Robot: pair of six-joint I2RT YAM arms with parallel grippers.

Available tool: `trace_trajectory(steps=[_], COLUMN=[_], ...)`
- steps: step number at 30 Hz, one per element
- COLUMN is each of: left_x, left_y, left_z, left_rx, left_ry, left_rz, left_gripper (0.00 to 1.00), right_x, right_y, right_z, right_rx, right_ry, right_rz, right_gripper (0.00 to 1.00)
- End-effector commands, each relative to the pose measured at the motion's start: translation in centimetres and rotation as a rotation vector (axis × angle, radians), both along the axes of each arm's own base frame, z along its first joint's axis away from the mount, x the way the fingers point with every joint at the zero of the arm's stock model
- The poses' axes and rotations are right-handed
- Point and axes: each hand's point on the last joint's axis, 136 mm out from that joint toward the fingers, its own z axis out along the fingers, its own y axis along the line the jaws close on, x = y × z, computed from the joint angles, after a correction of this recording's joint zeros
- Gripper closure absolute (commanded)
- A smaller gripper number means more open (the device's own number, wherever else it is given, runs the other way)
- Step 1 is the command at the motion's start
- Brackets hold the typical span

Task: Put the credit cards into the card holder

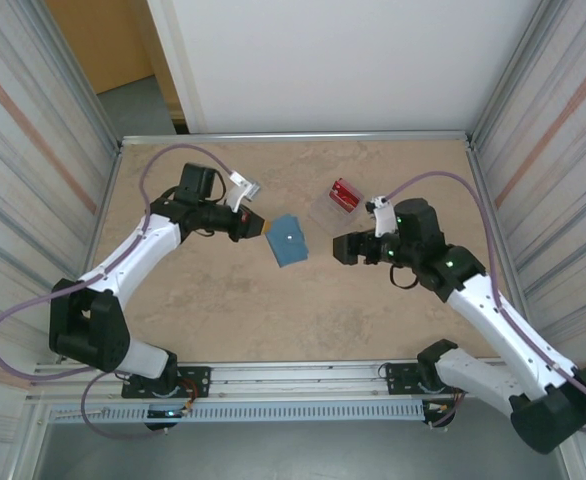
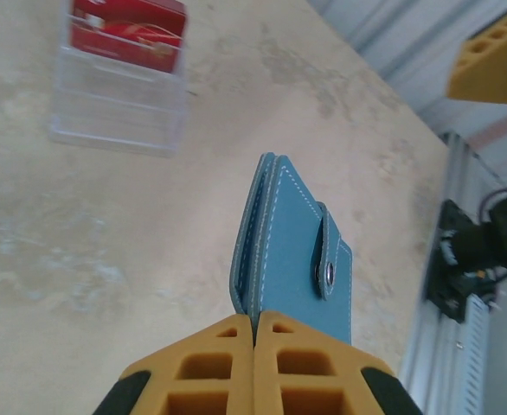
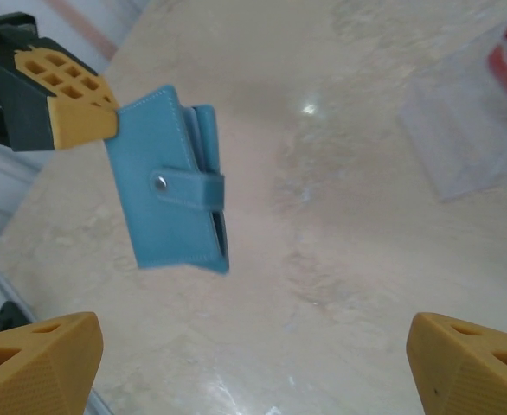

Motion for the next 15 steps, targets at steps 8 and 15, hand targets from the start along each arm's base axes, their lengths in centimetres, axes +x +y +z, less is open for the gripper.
trace_trajectory(steps=[8,15], left_x=[-2.4,-2.3], left_y=[-1.3,-1.7], left_z=[2.2,2.2], left_rx=[-0.119,-0.138], left_ry=[0.04,0.061], left_rz=[-0.126,-0.133], left_gripper=[0.98,0.98], right_x=[-1.5,-1.4], right_y=[4.8,6.7], right_z=[-2.3,-3.5], right_rx=[0.137,0.186], right_ry=[0.083,0.13], right_rz=[0.174,0.231], right_gripper=[0.09,0.16])
